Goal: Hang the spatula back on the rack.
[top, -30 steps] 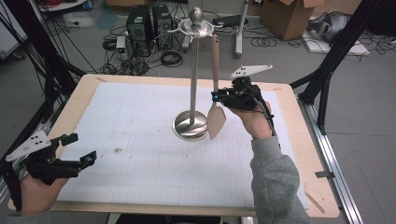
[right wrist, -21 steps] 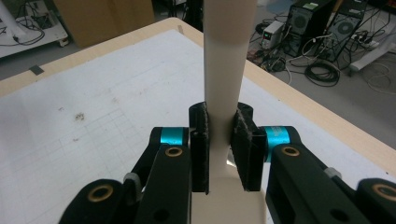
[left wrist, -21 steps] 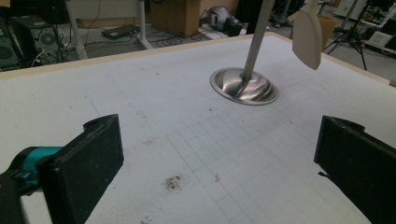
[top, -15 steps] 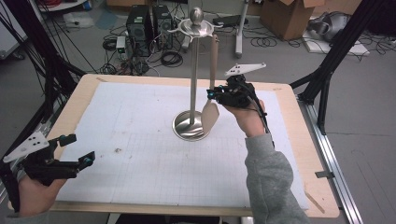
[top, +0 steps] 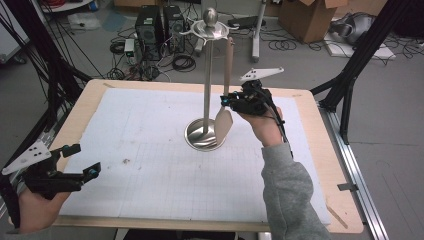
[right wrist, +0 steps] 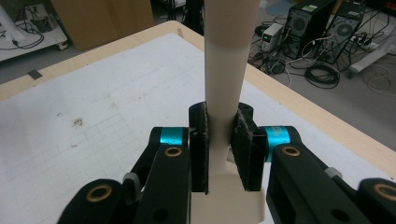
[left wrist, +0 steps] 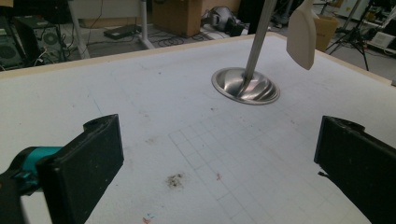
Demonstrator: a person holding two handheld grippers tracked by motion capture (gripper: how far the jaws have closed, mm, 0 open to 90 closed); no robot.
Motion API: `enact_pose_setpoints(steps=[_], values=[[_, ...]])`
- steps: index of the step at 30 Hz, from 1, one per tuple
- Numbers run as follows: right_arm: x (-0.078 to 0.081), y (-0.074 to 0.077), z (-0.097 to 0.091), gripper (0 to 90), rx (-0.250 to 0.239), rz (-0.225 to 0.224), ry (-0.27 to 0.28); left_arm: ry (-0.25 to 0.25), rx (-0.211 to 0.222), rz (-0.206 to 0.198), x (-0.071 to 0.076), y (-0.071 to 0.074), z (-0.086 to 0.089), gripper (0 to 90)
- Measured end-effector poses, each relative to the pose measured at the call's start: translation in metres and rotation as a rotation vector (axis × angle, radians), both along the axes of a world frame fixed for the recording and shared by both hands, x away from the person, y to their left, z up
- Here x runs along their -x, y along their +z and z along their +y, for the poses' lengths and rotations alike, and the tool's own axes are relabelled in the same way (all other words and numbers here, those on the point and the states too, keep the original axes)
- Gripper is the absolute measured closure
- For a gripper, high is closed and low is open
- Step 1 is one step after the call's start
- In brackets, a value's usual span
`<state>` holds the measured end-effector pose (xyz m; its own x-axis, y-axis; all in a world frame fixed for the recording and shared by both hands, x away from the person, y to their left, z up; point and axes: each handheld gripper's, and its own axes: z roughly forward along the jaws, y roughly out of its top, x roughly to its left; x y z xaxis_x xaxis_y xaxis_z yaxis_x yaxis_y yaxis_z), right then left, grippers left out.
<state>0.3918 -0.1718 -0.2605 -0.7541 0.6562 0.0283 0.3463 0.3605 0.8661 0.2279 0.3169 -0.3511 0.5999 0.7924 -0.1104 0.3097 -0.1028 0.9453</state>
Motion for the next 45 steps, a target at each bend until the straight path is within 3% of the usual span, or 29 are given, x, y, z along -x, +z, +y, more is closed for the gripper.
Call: enact_pose_setpoints(steps=[7, 10, 15, 17, 21, 27, 36, 45], values=[[0.002, -0.001, -0.002, 74.6, -0.009, -0.004, 0.016, -0.003, 0.000, 0.003, -0.001, 0.000, 0.000, 1.7], [0.004, 0.000, -0.005, 62.7, -0.029, -0.006, -0.003, -0.003, 0.004, 0.000, -0.001, 0.000, 0.000, 1.7], [0.010, -0.002, -0.014, 54.3, -0.035, -0.026, -0.031, -0.007, 0.009, -0.006, -0.004, 0.002, -0.001, 1.7], [0.013, -0.002, -0.016, 46.9, -0.030, -0.032, -0.032, -0.007, 0.014, -0.007, -0.006, 0.002, -0.001, 1.7], [0.023, 0.001, -0.023, 32.3, -0.070, -0.057, -0.043, -0.010, 0.020, -0.010, -0.009, 0.003, -0.001, 1.7], [0.036, -0.003, -0.032, 13.9, -0.091, -0.041, -0.065, -0.027, 0.018, -0.006, -0.014, 0.003, -0.005, 1.7], [0.055, -0.010, -0.051, 11.7, -0.128, -0.071, -0.108, -0.047, 0.020, -0.005, -0.023, 0.003, -0.012, 1.7], [0.072, -0.015, -0.065, 11.8, -0.118, -0.092, -0.127, -0.065, 0.021, -0.002, -0.029, 0.003, -0.019, 1.7]])
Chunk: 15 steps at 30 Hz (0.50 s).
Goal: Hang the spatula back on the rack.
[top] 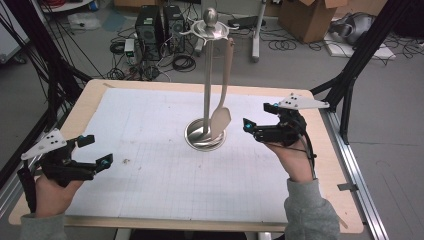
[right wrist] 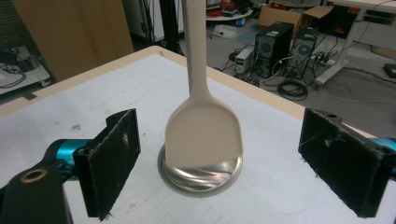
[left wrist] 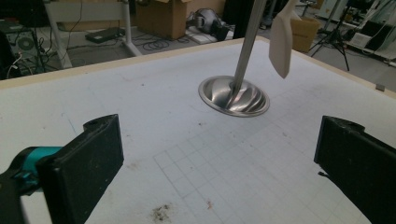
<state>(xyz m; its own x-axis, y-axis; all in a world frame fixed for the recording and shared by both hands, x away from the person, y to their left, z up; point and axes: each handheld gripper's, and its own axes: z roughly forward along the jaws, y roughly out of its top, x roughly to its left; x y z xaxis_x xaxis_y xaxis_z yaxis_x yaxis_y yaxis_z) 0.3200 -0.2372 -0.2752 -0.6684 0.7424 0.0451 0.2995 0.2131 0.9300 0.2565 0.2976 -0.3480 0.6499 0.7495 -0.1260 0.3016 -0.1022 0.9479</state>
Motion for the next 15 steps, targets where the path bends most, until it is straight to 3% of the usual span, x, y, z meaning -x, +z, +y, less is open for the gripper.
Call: enact_pose_setpoints(steps=[15], values=[[0.022, -0.019, -0.023, 11.8, -0.007, -0.022, -0.053, -0.013, 0.007, -0.008, -0.005, 0.002, -0.005, 1.7]])
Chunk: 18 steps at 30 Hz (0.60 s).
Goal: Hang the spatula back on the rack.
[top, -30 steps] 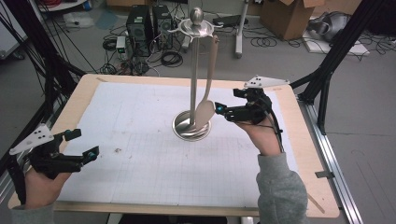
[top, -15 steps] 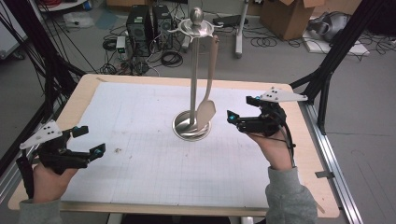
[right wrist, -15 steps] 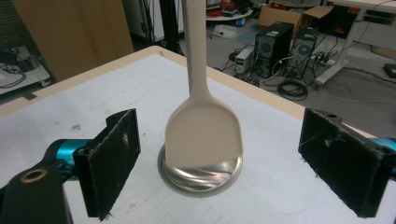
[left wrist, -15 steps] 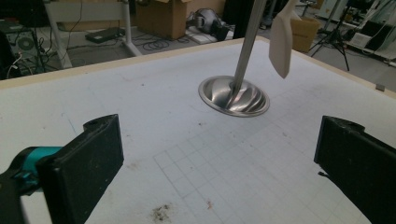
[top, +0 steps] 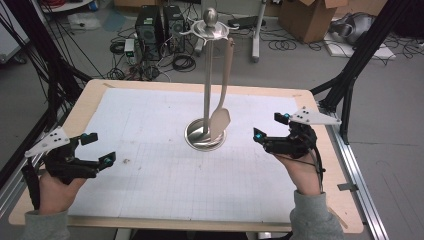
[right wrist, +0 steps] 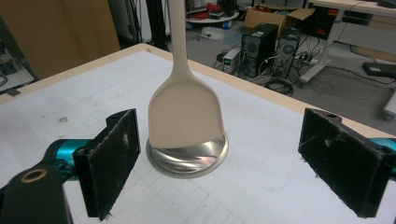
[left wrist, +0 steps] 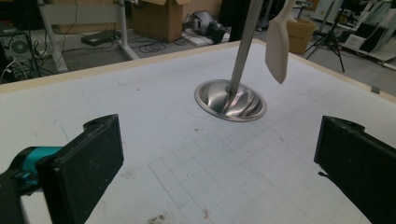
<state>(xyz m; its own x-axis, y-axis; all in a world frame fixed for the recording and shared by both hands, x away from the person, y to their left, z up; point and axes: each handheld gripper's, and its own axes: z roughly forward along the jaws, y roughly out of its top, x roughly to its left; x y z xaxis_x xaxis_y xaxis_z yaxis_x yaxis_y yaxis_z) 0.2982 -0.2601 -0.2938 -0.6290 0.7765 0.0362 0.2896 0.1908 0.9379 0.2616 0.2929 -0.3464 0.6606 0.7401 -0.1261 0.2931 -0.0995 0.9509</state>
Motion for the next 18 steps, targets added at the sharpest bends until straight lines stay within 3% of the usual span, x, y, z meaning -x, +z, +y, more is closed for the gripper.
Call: enact_pose_setpoints(steps=[5, 10, 18], values=[[0.007, -0.008, -0.007, 11.8, -0.024, -0.011, -0.006, -0.005, 0.002, -0.001, -0.001, 0.000, -0.002, 1.7], [0.013, -0.016, -0.012, 11.8, -0.015, -0.024, 0.007, -0.004, 0.003, -0.008, -0.001, 0.001, -0.002, 1.7], [0.021, -0.037, -0.020, 11.8, -0.073, 0.006, 0.024, 0.001, 0.009, -0.013, -0.001, 0.001, -0.001, 1.7]])
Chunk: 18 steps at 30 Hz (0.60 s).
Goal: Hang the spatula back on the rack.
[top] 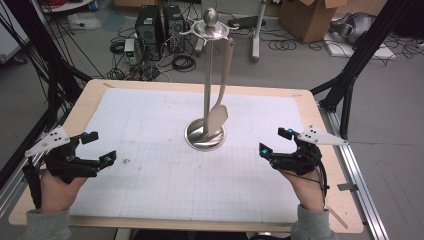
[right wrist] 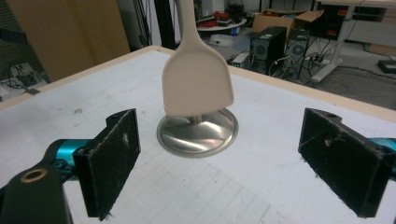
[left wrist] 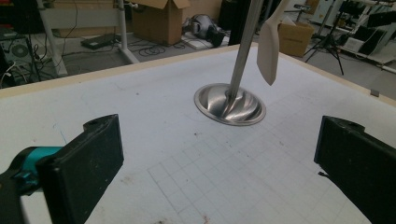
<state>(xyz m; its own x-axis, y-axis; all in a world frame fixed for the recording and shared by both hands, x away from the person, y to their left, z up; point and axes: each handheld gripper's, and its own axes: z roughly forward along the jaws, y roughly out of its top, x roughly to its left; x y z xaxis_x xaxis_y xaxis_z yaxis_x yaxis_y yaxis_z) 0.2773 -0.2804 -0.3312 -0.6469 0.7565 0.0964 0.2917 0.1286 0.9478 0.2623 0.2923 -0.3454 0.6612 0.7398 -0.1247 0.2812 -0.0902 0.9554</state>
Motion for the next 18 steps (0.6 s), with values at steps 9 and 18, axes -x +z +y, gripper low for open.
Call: enact_pose_setpoints(steps=[9, 18], values=[[0.007, -0.016, -0.017, 11.8, -0.019, 0.015, -0.024, 0.000, -0.003, 0.002, 0.000, 0.000, 0.000, 1.7], [0.011, -0.029, -0.027, 11.8, -0.006, 0.029, -0.015, -0.002, -0.004, 0.005, -0.001, -0.001, -0.001, 1.7]])
